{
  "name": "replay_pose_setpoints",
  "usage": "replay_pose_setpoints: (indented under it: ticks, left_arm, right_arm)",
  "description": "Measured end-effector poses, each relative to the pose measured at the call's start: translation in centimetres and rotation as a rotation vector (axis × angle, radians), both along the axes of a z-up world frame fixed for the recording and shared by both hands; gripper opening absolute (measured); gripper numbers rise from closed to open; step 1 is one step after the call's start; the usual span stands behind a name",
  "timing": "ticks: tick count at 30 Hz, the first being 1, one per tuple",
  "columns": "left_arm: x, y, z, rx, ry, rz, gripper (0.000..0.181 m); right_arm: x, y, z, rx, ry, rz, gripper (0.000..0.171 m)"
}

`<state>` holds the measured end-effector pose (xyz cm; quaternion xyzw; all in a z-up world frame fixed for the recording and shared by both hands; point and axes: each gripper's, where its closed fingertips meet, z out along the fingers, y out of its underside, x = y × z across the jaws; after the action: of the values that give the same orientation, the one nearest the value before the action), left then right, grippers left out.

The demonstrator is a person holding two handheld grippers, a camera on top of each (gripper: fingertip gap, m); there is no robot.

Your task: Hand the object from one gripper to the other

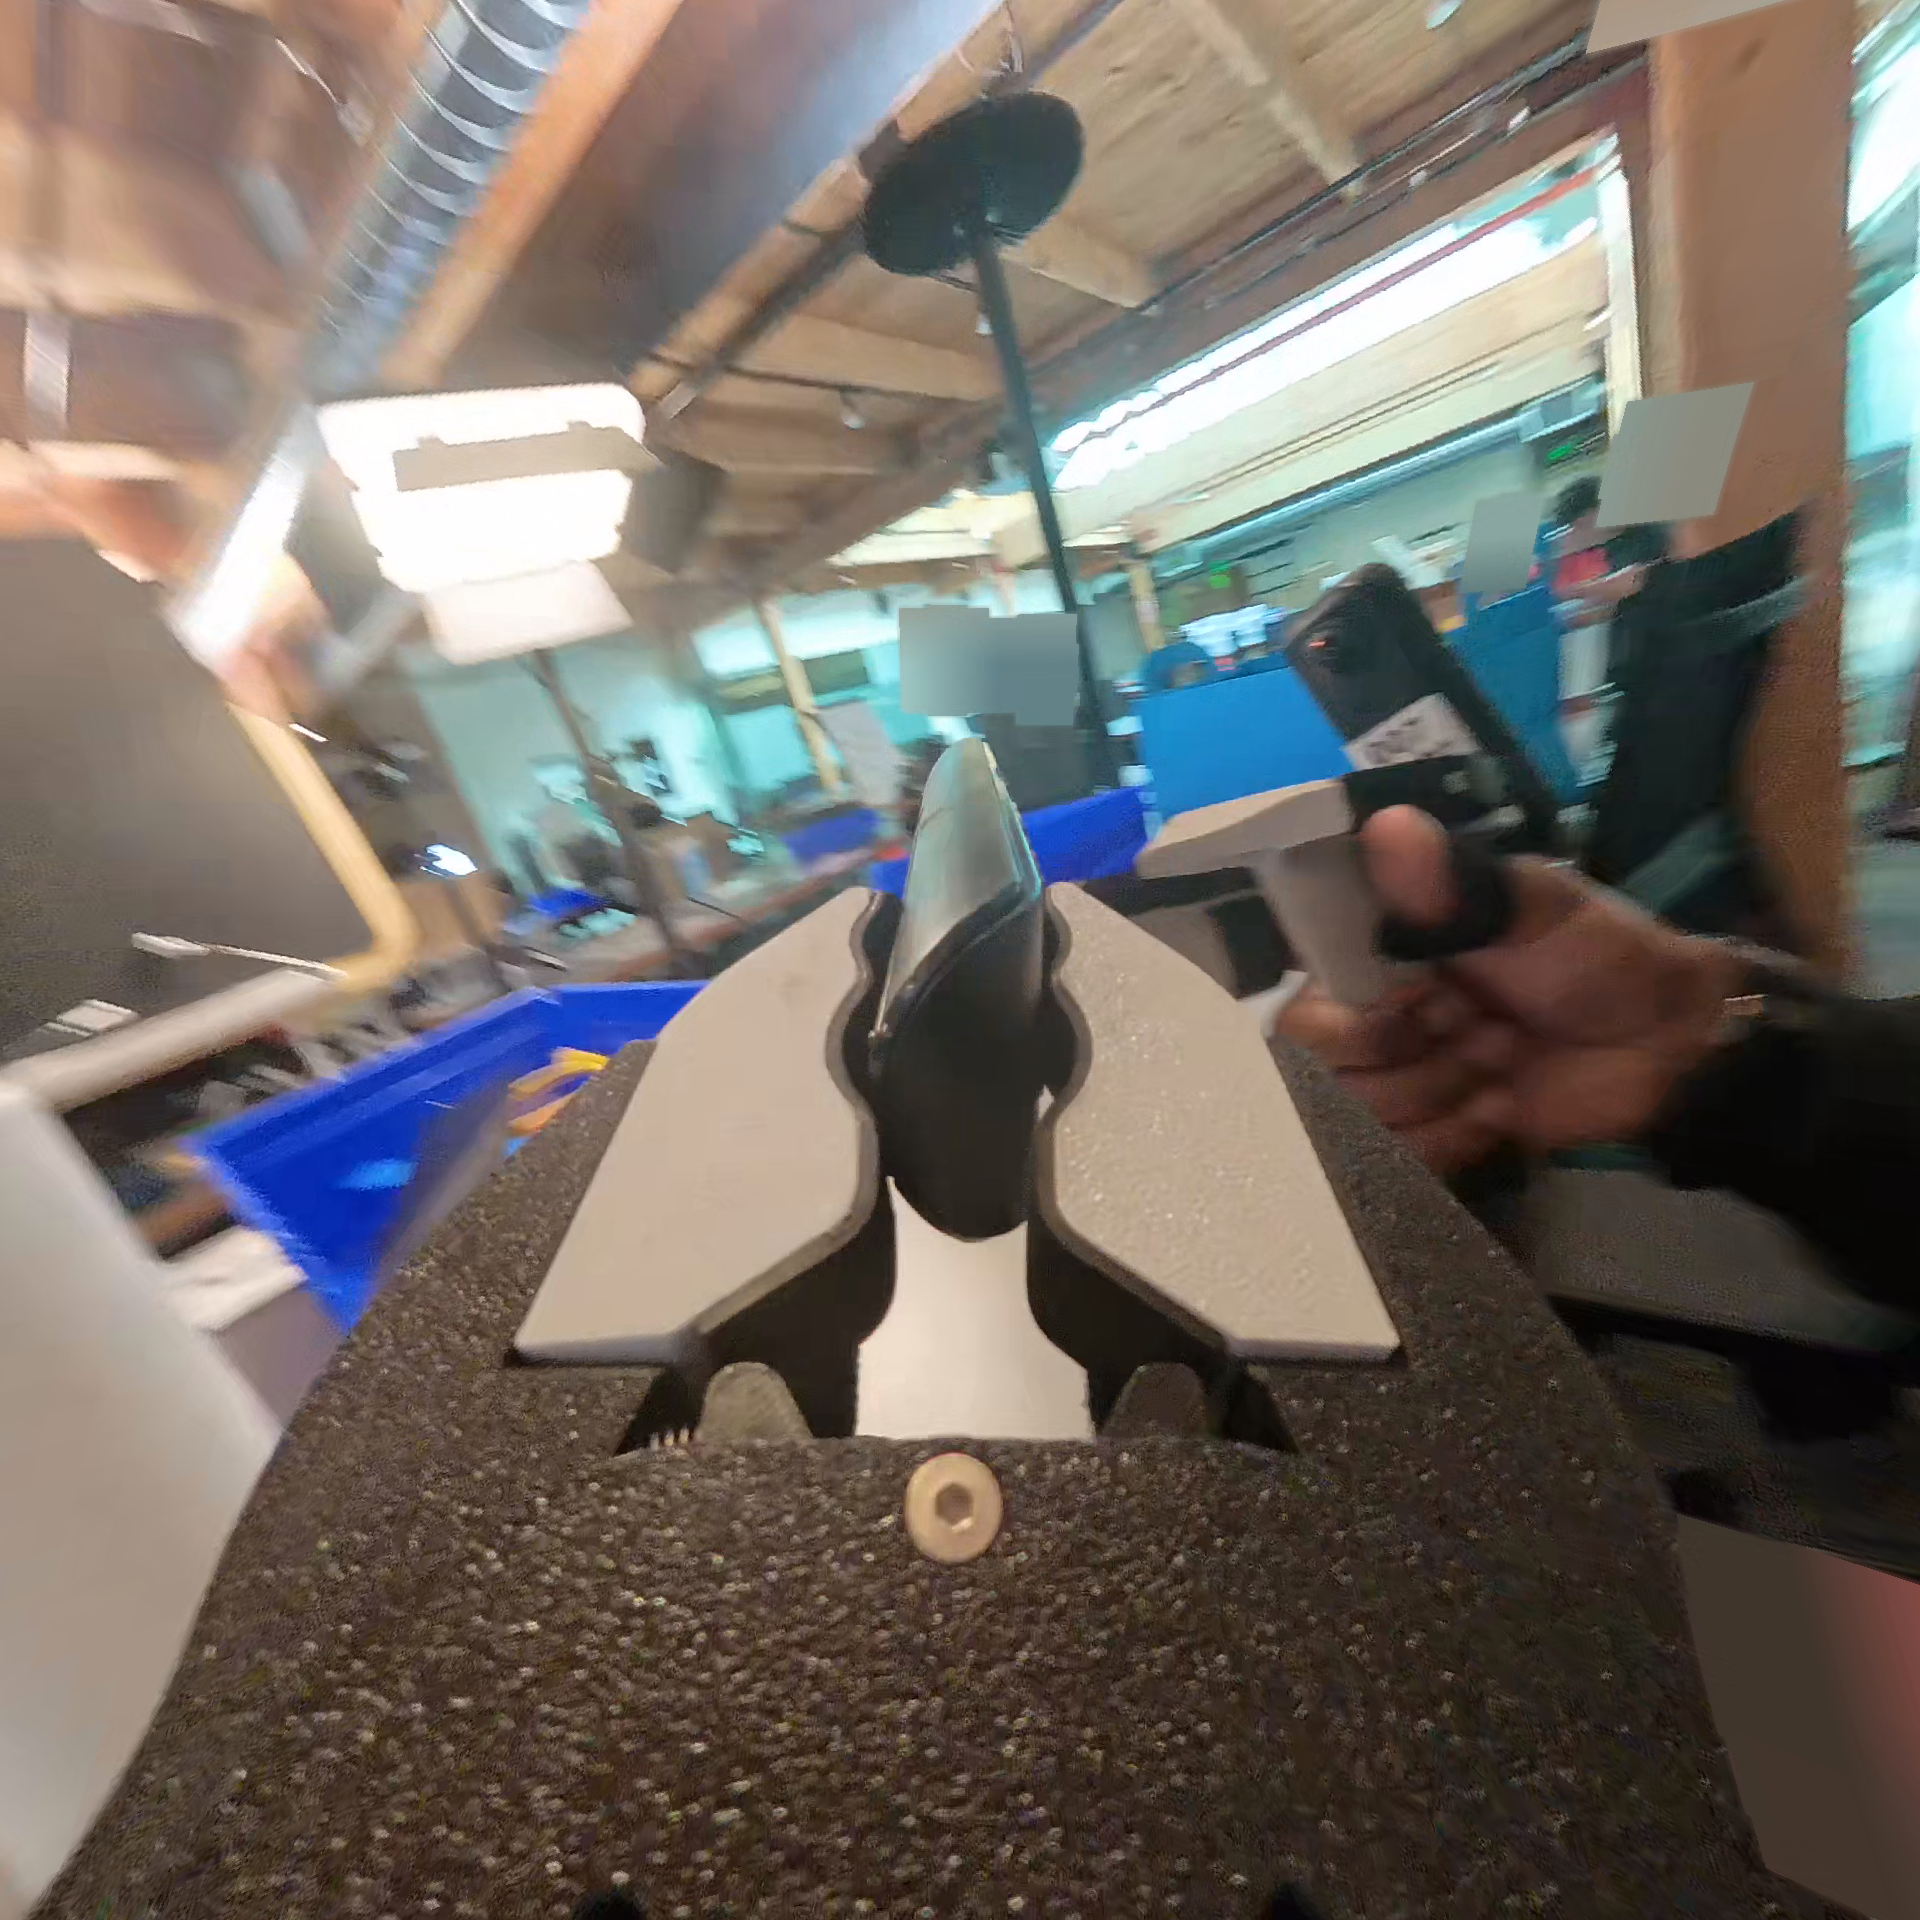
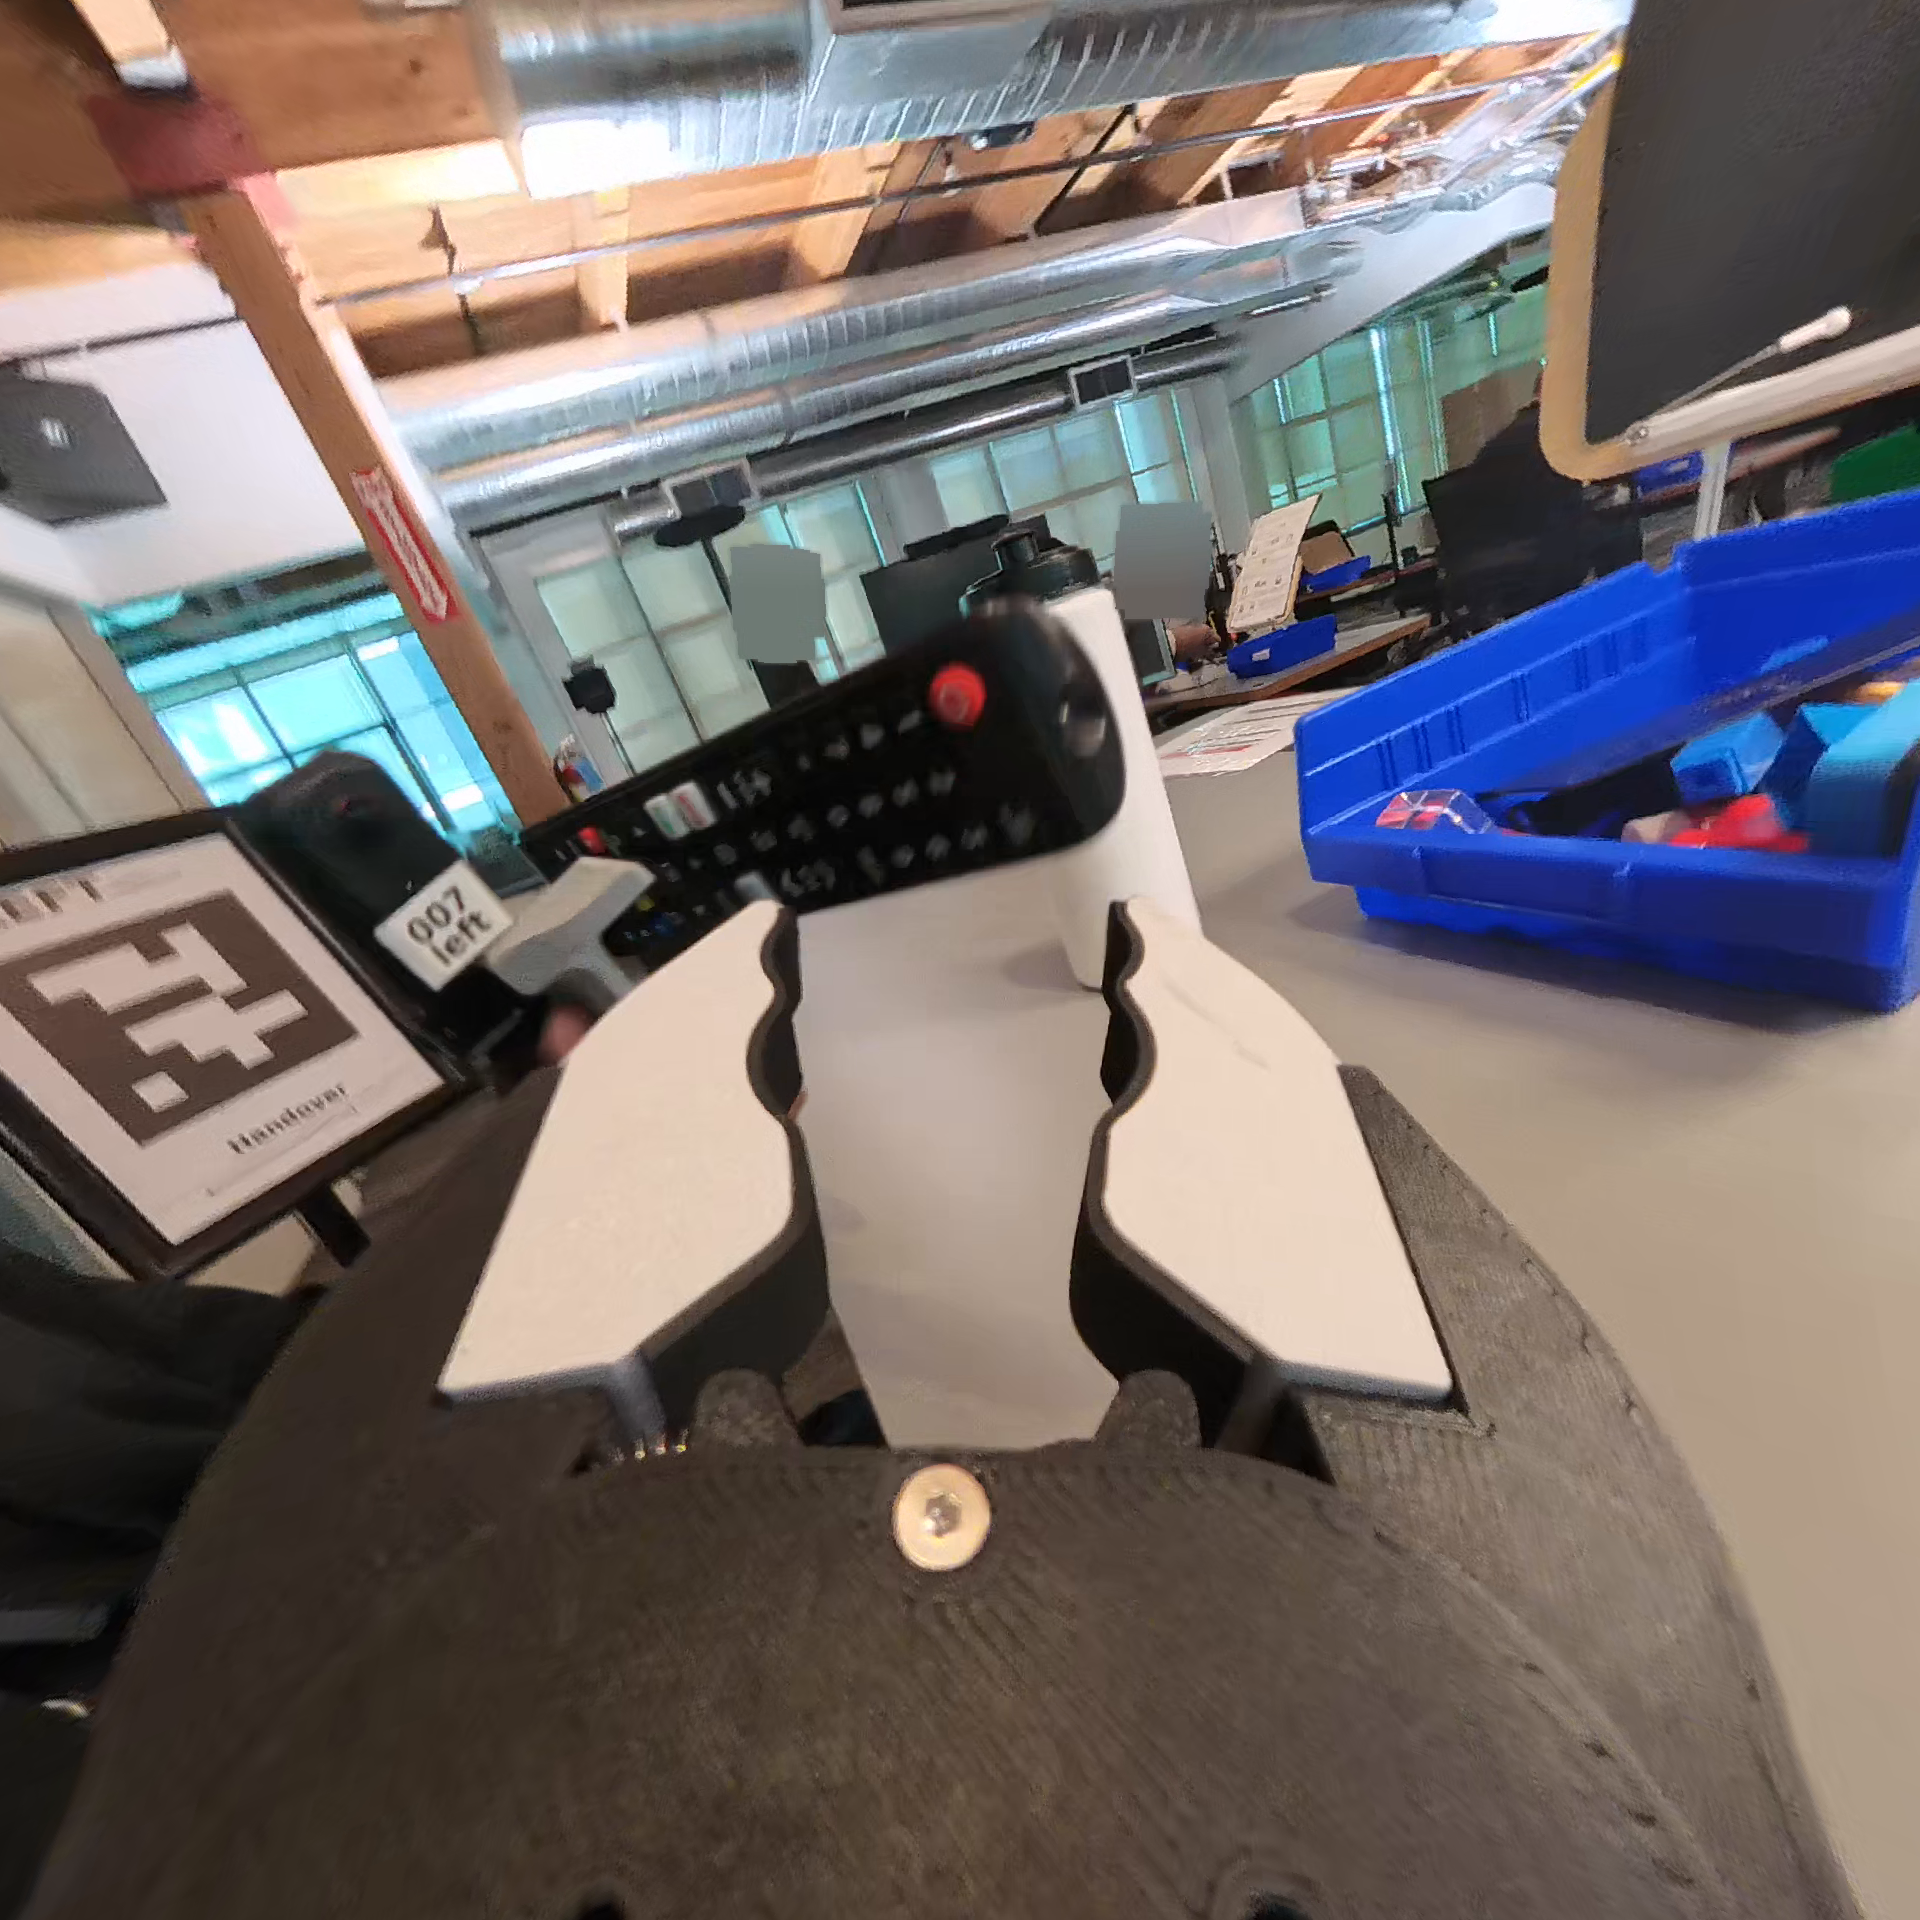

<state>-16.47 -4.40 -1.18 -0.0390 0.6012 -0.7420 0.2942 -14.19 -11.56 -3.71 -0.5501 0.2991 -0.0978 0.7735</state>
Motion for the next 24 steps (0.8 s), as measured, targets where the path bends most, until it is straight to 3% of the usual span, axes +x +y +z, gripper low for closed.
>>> replay_pose_setpoints:
  ticks: [8, 11, 14, 16, 18, 21, 24]
  left_arm:
    - [1.6, -0.3, 0.0, 0.244, -0.687, 0.481, 0.026]
    - [1.5, -1.1, -1.2, 0.355, -0.928, 0.561, 0.026]
    - [0.6, -1.8, -2.5, 0.383, -1.094, 0.532, 0.026]
    - [0.2, -2.3, -3.3, 0.389, -1.153, 0.508, 0.026]
    - [0.6, -2.2, -3.3, 0.395, -1.148, 0.514, 0.026]
    - [1.7, -2.3, -3.8, 0.432, -1.055, 0.467, 0.035]
    - [1.9, -2.1, -5.0, 0.446, -0.896, 0.293, 0.049]
  right_arm:
    - [-1.5, 3.6, 1.9, 0.205, 0.174, 0.125, 0.071]
    - [-1.1, 5.4, 2.6, 0.19, 0.24, 0.163, 0.076]
    - [-0.1, 7.1, 1.4, 0.106, 0.328, 0.165, 0.077]
    - [0.6, 7.5, 0.6, 0.071, 0.368, 0.149, 0.064]
    - [1.6, 7.1, 0.0, 0.055, 0.381, 0.11, 0.035]
    - [2.2, 6.6, 0.2, 0.052, 0.36, 0.124, 0.031]
    - [2.7, 5.0, 1.5, 0.021, 0.287, 0.081, 0.026]
